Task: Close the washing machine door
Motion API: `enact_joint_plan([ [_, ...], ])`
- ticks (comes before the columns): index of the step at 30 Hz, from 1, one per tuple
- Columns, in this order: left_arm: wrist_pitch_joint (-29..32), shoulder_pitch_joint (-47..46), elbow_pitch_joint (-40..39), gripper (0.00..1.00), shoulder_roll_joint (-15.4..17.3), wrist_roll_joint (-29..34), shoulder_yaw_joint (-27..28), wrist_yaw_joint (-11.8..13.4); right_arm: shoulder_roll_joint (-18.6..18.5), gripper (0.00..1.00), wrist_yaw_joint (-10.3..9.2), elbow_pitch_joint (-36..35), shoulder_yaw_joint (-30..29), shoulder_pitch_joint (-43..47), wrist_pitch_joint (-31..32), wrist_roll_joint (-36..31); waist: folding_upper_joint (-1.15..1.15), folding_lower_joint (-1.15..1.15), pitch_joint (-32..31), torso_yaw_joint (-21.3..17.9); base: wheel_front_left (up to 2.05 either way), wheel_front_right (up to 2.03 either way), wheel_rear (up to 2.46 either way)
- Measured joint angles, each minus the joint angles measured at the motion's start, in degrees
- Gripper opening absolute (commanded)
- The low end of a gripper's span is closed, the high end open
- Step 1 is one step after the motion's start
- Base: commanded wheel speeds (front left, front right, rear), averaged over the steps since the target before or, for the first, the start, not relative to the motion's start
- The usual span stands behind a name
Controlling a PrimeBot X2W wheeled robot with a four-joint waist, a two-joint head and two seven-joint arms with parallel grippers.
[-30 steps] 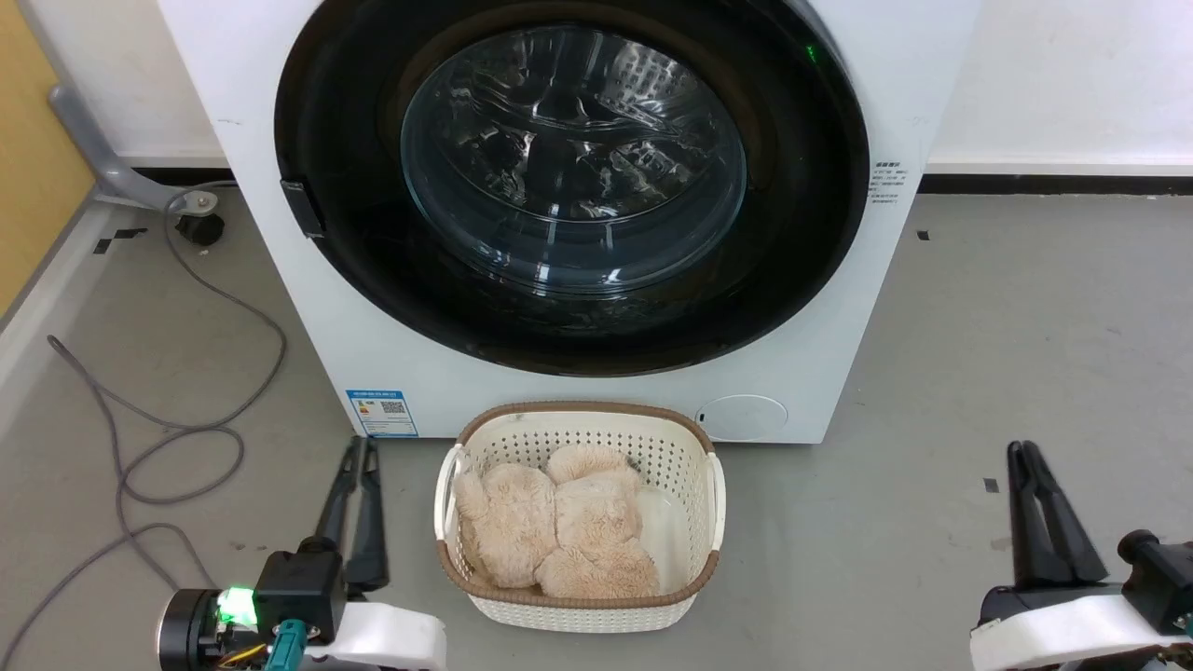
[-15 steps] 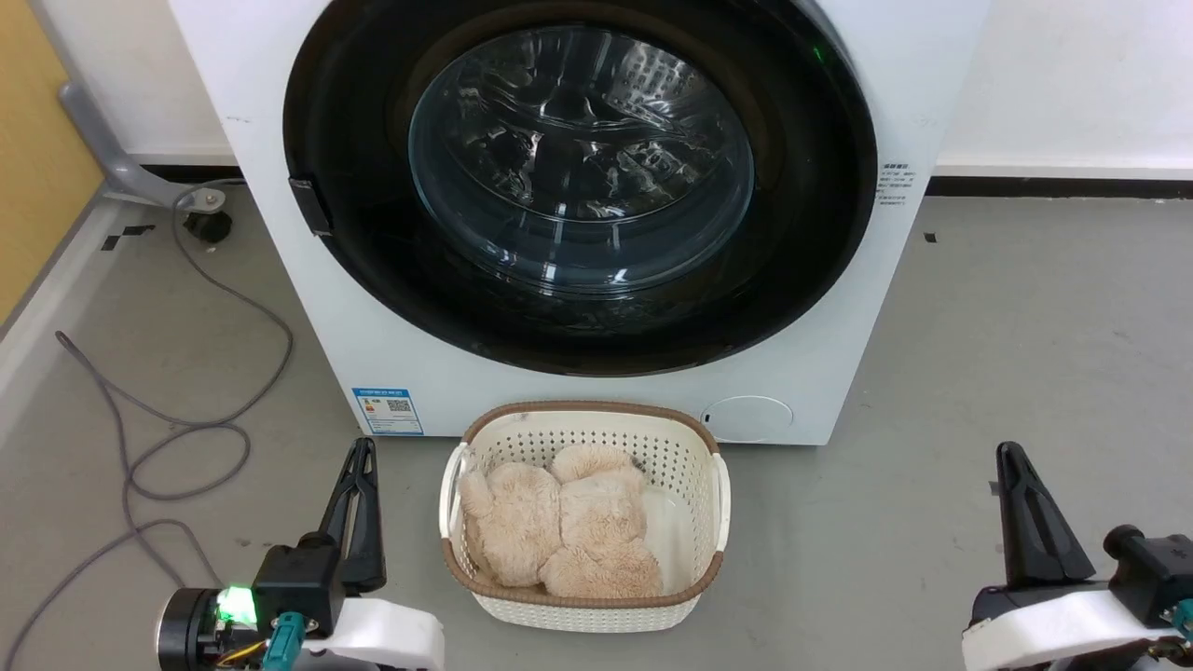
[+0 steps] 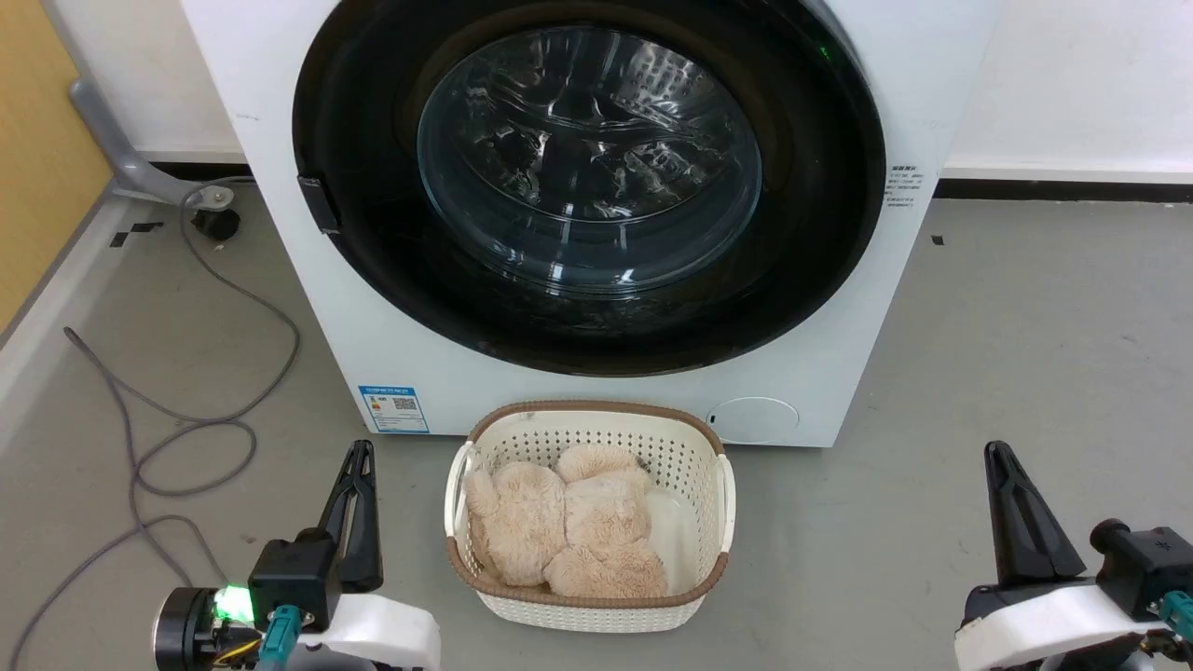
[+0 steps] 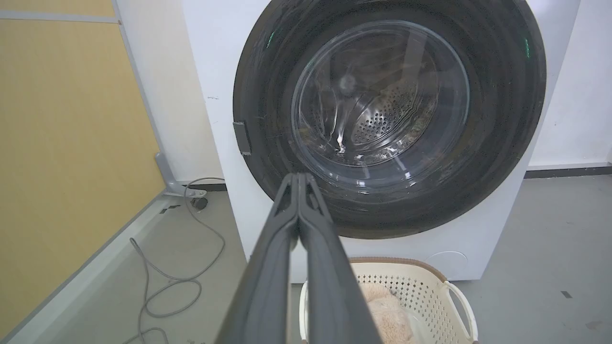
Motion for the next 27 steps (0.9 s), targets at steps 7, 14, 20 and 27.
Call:
enact_joint_plan([
  [7,1.09,0.00,-0.19,0.00,-0.05,0.03,0.48,-0.43,0.00,0.00,0.00,-0.37,0.46,0.00,1.24,-1.08,0.00,0.00,-0.02,0.30,0.00,0.00,0.00],
  [14,1.89,0.00,-0.31,0.00,-0.12,0.04,0.81,-0.91,0.00,0.00,0.00,-0.74,0.90,0.00,1.93,-1.49,0.00,0.00,-0.03,0.52,0.00,0.00,0.00],
  [20,2.89,0.00,-0.45,0.00,-0.23,0.05,1.05,-1.30,0.00,0.00,0.00,-1.23,1.37,0.00,2.94,-1.97,0.00,0.01,-0.05,0.79,0.00,0.00,0.00],
  [27,3.53,0.00,-0.55,0.00,-0.37,0.05,1.29,-1.46,0.00,0.00,0.00,-1.57,1.69,0.00,3.69,-2.43,0.00,0.01,-0.06,1.01,0.00,0.00,0.00],
])
